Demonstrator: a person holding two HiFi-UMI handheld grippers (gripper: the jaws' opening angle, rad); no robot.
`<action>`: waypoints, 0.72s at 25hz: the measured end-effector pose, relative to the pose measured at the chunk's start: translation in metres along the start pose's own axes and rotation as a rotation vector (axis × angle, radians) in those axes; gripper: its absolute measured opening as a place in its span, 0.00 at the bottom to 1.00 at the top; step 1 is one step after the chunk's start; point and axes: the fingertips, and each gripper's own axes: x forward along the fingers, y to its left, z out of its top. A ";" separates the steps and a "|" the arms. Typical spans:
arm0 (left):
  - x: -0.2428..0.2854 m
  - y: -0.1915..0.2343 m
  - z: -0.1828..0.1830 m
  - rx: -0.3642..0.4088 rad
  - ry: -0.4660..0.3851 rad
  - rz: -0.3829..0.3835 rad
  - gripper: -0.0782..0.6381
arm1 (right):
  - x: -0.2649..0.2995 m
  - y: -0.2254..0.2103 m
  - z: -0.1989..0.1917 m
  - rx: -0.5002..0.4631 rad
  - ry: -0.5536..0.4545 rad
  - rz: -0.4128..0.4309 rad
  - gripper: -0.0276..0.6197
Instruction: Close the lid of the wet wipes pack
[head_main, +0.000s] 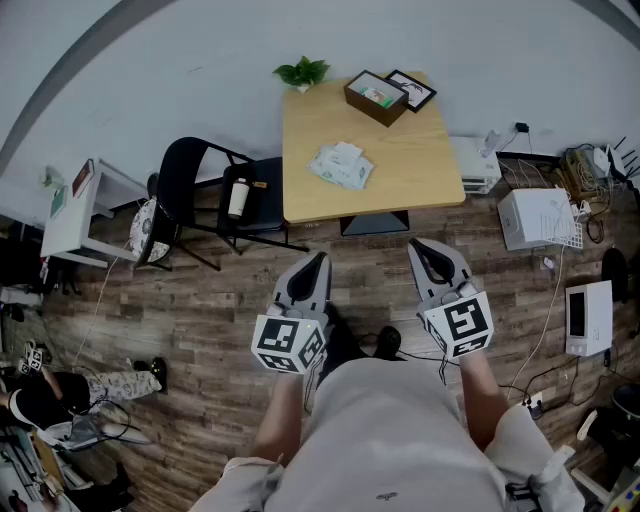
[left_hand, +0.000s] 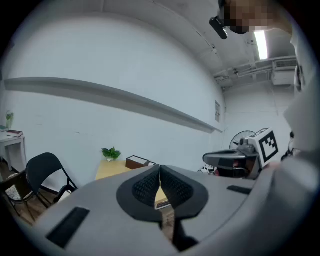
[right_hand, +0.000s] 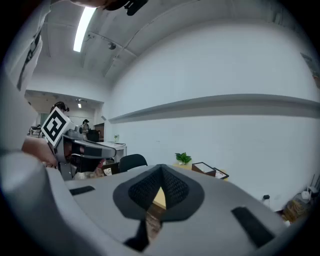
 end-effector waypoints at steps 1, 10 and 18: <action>-0.001 -0.002 0.000 0.003 0.000 0.000 0.12 | -0.002 0.000 0.000 0.010 -0.002 0.003 0.04; 0.004 -0.016 -0.001 0.016 0.002 -0.005 0.12 | -0.012 -0.004 -0.002 0.036 -0.013 0.031 0.04; 0.001 -0.031 -0.007 0.013 0.019 0.007 0.12 | -0.025 -0.004 -0.009 0.064 -0.020 0.053 0.04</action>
